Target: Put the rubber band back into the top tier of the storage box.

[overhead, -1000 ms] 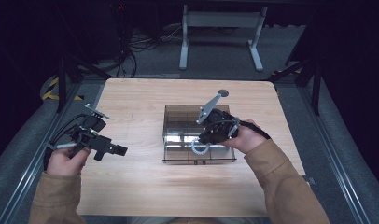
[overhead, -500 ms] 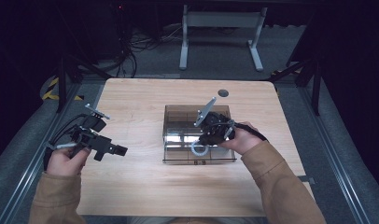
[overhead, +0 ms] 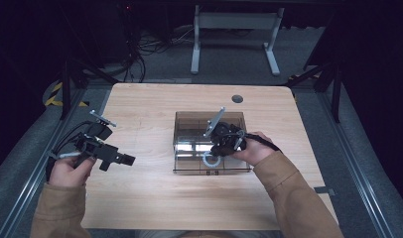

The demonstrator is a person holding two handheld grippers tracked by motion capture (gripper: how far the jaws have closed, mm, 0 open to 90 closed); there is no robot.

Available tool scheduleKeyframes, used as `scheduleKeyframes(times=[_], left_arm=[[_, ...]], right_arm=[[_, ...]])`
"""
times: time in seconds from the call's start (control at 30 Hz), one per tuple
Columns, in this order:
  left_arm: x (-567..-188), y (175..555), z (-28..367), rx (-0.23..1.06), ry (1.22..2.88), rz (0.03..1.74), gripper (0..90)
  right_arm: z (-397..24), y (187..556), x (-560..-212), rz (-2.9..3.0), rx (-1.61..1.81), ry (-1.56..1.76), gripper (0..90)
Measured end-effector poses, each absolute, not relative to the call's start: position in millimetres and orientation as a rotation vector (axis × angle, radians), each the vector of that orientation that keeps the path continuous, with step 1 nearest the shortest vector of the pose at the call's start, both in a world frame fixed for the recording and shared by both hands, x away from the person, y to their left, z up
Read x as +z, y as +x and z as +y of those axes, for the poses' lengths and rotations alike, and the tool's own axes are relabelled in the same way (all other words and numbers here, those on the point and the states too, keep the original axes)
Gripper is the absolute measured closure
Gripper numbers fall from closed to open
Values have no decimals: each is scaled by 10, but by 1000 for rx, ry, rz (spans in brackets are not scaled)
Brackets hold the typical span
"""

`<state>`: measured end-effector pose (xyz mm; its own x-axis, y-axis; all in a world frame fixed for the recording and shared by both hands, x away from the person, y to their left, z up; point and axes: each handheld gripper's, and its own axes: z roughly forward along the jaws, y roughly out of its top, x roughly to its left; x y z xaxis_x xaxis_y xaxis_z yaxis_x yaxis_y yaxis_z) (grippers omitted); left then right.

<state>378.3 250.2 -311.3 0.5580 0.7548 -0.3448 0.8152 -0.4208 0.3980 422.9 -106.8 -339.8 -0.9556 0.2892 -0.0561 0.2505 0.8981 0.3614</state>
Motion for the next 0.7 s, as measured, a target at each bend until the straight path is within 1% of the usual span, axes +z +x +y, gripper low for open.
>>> scheduleKeyframes(times=[0.7], left_arm=[[-3114,3791,2488,-154,2268,1261,165]], right_arm=[[-1024,4225,-3517,2973,497,404,809]])
